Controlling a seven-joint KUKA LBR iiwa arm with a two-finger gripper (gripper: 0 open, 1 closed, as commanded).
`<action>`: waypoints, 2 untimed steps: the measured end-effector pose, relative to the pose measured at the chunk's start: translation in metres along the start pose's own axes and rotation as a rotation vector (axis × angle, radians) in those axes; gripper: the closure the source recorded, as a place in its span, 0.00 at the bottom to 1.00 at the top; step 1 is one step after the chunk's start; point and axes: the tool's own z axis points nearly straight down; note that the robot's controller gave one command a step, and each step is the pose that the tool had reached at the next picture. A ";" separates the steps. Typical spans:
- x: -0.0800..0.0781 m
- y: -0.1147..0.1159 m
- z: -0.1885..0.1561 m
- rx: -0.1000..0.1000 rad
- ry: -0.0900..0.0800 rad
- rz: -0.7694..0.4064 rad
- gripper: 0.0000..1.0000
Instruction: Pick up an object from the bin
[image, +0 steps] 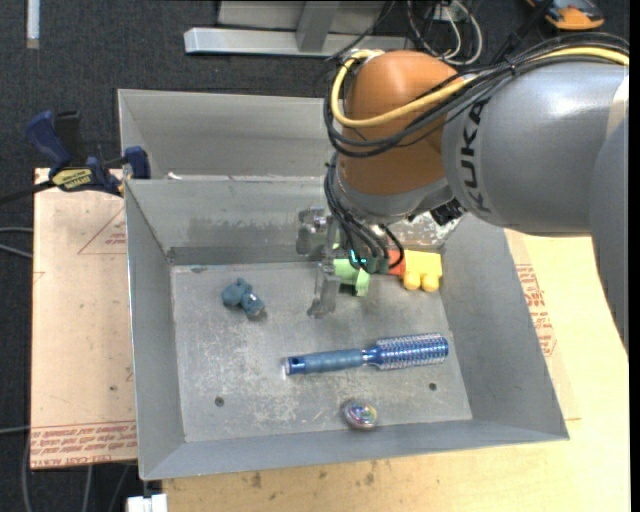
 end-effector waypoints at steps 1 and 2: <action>0.069 -0.059 0.114 0.002 0.002 -0.219 0.00; 0.057 -0.057 0.150 0.000 -0.004 -0.241 0.00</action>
Offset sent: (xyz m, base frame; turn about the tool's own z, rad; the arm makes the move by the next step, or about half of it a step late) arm -0.0673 -0.0578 -0.1100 -0.2222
